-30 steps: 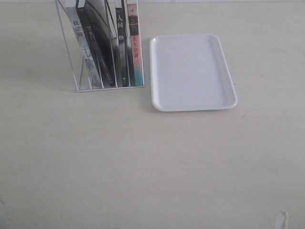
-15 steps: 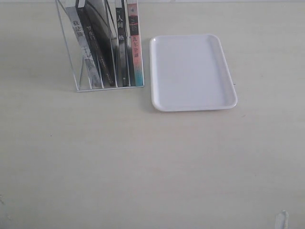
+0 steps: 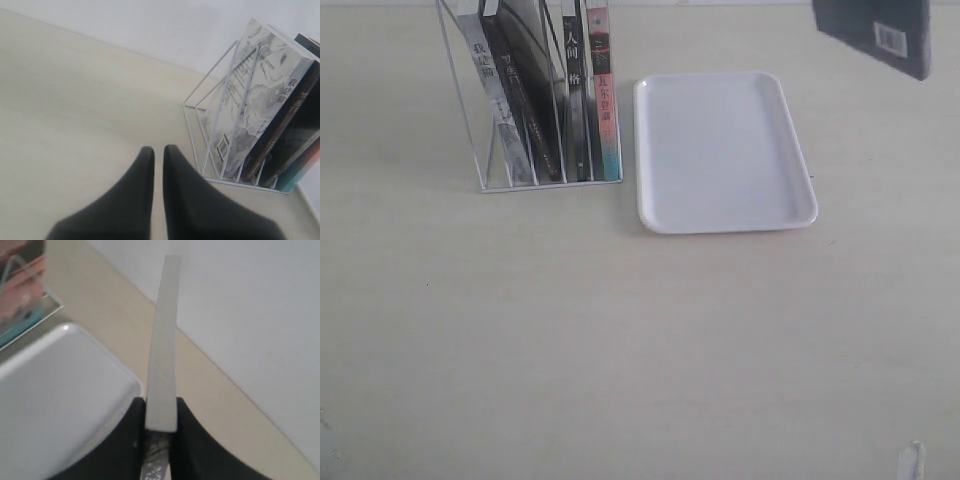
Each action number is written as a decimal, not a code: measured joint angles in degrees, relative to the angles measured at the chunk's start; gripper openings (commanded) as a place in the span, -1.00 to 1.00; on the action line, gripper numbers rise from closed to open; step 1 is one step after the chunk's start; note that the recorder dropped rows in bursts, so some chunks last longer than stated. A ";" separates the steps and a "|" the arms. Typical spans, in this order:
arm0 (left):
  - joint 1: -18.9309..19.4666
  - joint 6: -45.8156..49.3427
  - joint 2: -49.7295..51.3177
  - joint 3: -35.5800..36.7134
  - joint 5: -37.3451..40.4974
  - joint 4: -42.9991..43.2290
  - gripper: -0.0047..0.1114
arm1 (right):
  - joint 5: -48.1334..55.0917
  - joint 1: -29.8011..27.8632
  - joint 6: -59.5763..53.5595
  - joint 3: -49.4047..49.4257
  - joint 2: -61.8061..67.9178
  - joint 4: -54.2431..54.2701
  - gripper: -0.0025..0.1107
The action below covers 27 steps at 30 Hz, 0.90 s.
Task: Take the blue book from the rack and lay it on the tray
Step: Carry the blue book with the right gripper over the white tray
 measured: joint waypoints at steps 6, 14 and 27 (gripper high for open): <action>0.00 0.00 0.00 0.00 0.00 0.00 -0.81 | 6.86 0.00 -35.36 0.13 2.45 13.86 -0.96; 0.00 0.00 0.00 0.00 0.00 0.00 -0.81 | 11.28 -1.18 -58.18 0.18 5.15 33.60 -0.96; 0.00 0.00 0.00 0.00 0.00 0.00 -0.81 | 19.98 -15.22 -83.10 0.18 16.72 63.01 -0.96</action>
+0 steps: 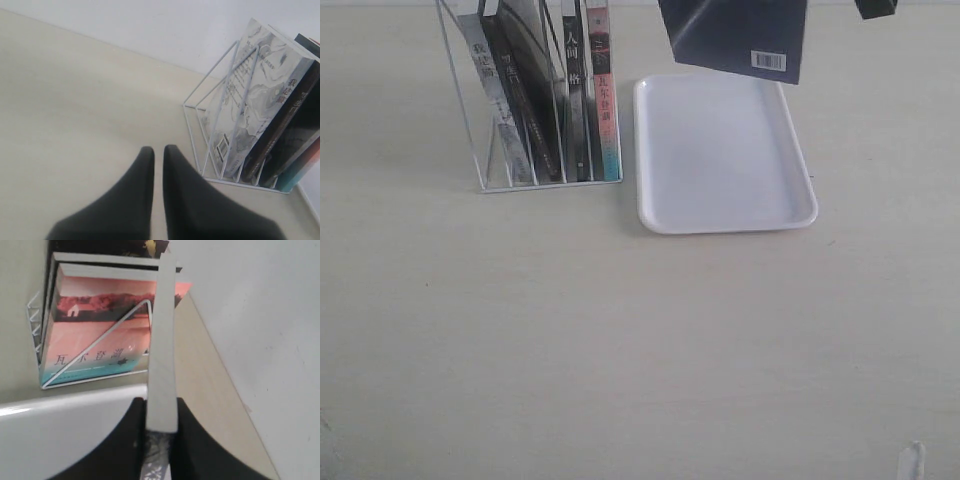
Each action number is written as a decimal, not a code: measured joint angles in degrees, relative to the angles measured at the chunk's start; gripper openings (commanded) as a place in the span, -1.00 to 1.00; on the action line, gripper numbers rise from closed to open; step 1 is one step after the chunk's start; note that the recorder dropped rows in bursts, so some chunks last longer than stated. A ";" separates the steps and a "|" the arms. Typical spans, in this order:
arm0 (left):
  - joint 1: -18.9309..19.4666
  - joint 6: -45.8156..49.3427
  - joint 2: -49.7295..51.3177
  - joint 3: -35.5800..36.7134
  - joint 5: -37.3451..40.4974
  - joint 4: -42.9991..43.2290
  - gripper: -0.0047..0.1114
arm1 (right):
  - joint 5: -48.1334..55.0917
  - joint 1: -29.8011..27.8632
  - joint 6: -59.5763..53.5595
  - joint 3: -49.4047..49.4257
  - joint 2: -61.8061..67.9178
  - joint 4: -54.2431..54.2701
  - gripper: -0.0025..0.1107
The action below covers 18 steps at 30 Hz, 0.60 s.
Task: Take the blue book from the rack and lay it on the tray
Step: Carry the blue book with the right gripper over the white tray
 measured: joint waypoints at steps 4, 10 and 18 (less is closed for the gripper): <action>0.00 0.00 0.00 0.00 0.00 0.00 -0.81 | -3.93 -0.09 -0.48 -0.22 3.30 0.10 -0.96; 0.00 0.00 0.00 0.00 0.00 0.00 -0.81 | -1.91 -0.12 -0.48 -2.48 7.11 0.10 -0.96; 0.00 0.00 0.00 0.00 0.00 0.00 -0.81 | -4.00 0.27 -0.61 -4.34 9.99 0.85 -0.96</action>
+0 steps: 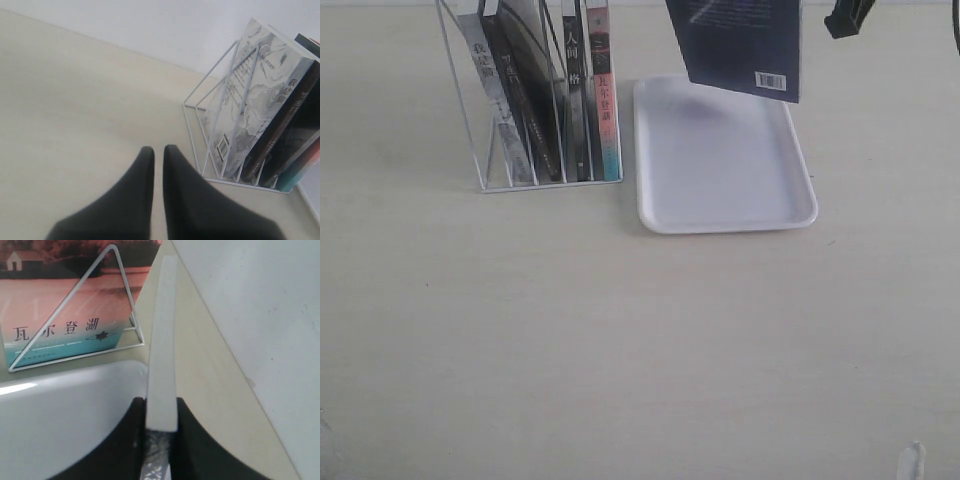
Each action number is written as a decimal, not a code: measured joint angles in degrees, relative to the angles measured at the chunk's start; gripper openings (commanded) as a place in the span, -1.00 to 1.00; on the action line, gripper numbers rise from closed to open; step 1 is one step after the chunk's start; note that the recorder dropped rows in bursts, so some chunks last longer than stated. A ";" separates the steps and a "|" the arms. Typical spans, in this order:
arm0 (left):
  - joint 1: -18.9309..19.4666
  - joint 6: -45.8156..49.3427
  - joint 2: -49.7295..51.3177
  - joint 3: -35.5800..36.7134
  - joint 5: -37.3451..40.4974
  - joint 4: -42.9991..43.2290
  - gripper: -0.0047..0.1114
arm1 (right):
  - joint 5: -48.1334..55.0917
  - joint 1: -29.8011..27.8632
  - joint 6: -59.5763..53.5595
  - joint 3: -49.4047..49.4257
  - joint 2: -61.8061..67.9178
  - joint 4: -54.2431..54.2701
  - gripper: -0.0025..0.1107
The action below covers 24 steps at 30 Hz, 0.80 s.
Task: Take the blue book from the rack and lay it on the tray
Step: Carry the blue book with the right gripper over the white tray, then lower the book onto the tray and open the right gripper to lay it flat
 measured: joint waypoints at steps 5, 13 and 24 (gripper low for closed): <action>0.00 0.00 0.00 0.00 0.00 0.00 -0.81 | -0.56 1.57 0.00 -1.80 1.20 0.48 -0.96; 0.00 0.00 0.00 0.00 0.00 0.00 -0.81 | 0.78 2.10 0.00 -2.08 3.47 0.58 -0.96; 0.00 0.00 0.00 0.00 0.00 0.00 -0.81 | 2.53 2.18 9.02 -2.34 4.40 -1.73 -0.96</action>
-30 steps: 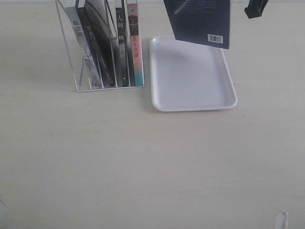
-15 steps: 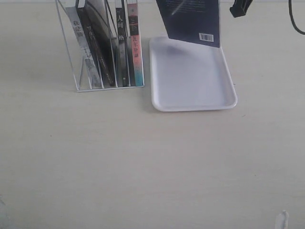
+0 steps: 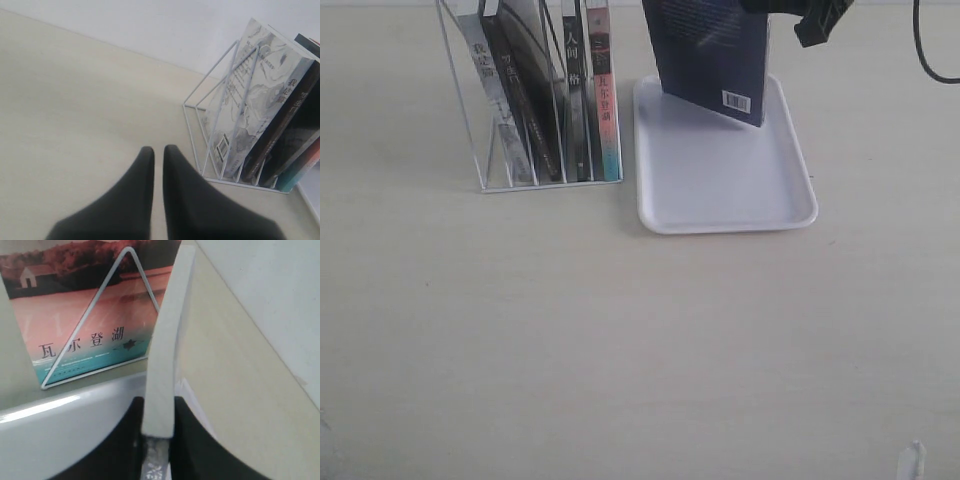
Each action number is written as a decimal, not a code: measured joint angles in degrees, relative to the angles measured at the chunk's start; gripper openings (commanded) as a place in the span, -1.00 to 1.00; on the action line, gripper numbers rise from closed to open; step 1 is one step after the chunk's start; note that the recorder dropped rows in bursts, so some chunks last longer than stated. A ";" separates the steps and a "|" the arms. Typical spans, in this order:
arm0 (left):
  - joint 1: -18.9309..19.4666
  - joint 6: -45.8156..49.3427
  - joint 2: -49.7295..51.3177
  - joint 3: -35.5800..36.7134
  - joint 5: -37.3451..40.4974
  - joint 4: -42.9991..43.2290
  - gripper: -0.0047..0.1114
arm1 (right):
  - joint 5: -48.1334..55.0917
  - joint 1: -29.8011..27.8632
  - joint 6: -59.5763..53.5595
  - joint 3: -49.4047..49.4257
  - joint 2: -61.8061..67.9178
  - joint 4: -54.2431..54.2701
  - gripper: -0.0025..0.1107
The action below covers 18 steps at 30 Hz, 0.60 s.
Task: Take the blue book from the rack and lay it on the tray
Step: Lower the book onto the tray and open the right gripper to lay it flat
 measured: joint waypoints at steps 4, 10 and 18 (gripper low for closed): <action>0.00 0.00 0.00 0.00 0.00 0.00 -0.81 | 0.51 0.00 3.98 -0.35 0.00 -3.07 -0.96; 0.00 0.00 0.00 0.00 0.00 0.00 -0.81 | 2.15 0.00 6.58 -0.79 0.00 -5.86 -0.68; 0.00 0.00 0.00 0.00 0.00 0.00 -0.81 | 6.63 0.00 16.69 -0.32 -0.83 -14.56 -0.19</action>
